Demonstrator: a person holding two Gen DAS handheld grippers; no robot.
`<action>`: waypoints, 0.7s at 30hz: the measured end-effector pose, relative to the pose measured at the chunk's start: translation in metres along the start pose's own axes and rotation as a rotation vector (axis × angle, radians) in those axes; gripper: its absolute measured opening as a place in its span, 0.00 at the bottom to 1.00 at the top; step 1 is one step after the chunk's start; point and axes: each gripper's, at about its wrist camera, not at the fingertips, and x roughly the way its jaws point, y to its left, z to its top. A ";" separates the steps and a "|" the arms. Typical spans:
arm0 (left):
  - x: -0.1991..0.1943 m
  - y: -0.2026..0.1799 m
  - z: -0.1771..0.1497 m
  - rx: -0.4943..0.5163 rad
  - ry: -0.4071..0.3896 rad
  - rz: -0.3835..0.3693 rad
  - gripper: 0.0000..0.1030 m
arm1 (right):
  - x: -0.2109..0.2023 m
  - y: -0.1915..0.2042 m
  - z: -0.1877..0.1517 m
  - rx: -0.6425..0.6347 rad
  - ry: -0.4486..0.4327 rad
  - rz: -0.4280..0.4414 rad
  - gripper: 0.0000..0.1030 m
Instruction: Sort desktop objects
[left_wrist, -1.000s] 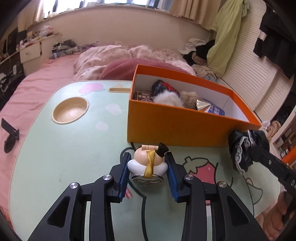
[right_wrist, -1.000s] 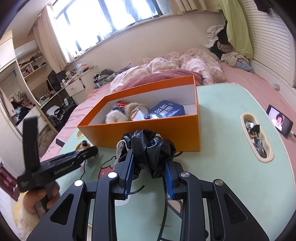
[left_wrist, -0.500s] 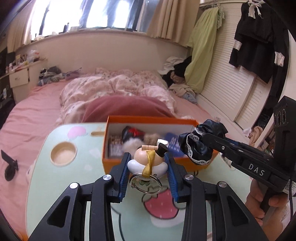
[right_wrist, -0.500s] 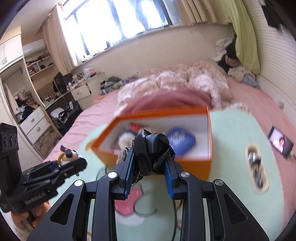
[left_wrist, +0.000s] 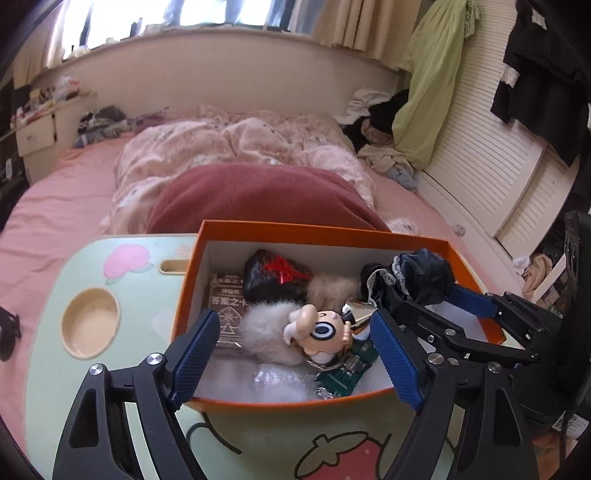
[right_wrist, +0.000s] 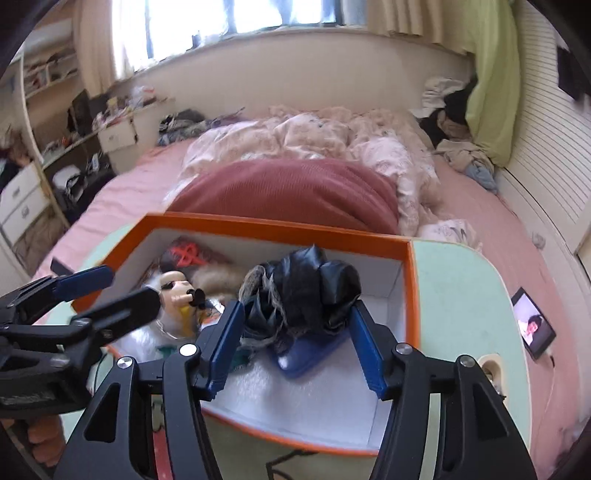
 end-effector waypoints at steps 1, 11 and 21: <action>0.000 -0.002 -0.002 0.009 0.000 0.004 0.81 | 0.000 0.002 -0.001 -0.012 -0.002 -0.005 0.56; -0.022 -0.017 -0.028 0.077 0.003 0.022 0.81 | -0.020 0.004 -0.014 -0.017 -0.031 -0.030 0.56; -0.074 -0.021 -0.051 0.116 -0.066 0.029 0.81 | -0.079 -0.002 -0.033 0.105 -0.213 0.045 0.56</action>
